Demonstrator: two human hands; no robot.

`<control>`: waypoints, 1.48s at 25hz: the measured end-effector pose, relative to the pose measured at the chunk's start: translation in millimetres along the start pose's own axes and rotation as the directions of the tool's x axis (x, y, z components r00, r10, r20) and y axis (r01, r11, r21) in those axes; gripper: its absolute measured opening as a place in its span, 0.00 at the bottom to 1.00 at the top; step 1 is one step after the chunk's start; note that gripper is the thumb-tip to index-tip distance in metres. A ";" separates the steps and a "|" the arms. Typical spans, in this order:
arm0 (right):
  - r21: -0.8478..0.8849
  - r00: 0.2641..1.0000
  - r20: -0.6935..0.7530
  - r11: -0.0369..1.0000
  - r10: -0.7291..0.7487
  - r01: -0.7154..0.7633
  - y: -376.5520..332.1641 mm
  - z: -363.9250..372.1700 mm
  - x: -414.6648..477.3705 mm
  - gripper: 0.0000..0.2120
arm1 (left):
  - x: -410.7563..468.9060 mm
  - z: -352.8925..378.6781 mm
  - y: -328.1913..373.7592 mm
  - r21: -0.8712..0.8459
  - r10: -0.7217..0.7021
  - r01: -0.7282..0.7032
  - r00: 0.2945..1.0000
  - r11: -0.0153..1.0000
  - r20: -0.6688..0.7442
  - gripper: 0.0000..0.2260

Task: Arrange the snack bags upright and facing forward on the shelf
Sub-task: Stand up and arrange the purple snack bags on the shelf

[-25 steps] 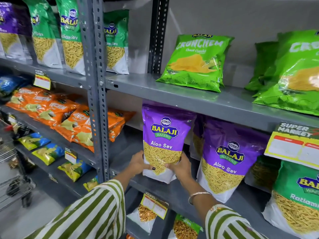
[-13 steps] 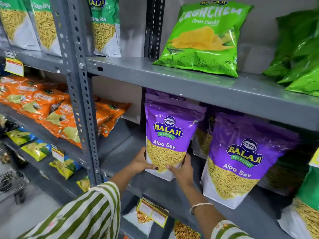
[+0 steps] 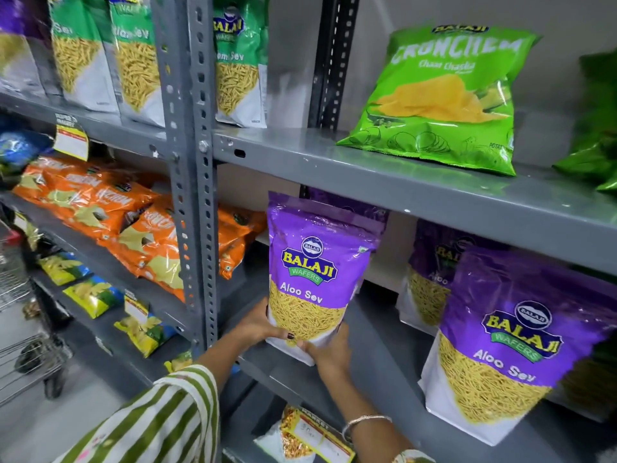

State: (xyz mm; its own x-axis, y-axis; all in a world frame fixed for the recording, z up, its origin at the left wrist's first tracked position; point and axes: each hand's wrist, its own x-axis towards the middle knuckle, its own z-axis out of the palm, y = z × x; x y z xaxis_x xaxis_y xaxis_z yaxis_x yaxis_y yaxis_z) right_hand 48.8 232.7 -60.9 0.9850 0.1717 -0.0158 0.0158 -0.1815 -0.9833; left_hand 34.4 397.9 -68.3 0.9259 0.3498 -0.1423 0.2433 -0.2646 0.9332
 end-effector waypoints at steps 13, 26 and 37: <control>-0.648 0.933 0.329 0.684 -0.146 0.336 -232.6 3.1 45.3 0.19 | 0.9 -1.9 -7.3 0.010 0.033 -0.033 0.999 0.999 -0.009 0.37; -0.084 0.986 -0.071 0.986 -0.153 0.147 -70.1 -38.8 7.5 0.38 | -6.3 0.7 -9.4 -0.075 -0.012 0.014 1.000 0.997 0.029 0.37; -0.115 0.991 0.129 0.993 0.047 -0.032 5.7 -0.1 15.9 0.37 | -15.5 -10.3 -13.9 -0.045 0.031 -0.033 0.998 0.998 -0.060 0.36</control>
State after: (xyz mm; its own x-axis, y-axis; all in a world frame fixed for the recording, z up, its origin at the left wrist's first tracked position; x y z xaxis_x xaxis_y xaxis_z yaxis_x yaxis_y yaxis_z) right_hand 64.5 234.4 -66.8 0.9543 0.2867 -0.0848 0.0043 -0.2970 -0.9549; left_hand 13.7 405.4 -75.6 0.9138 0.3952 -0.0935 0.1990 -0.2350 0.9514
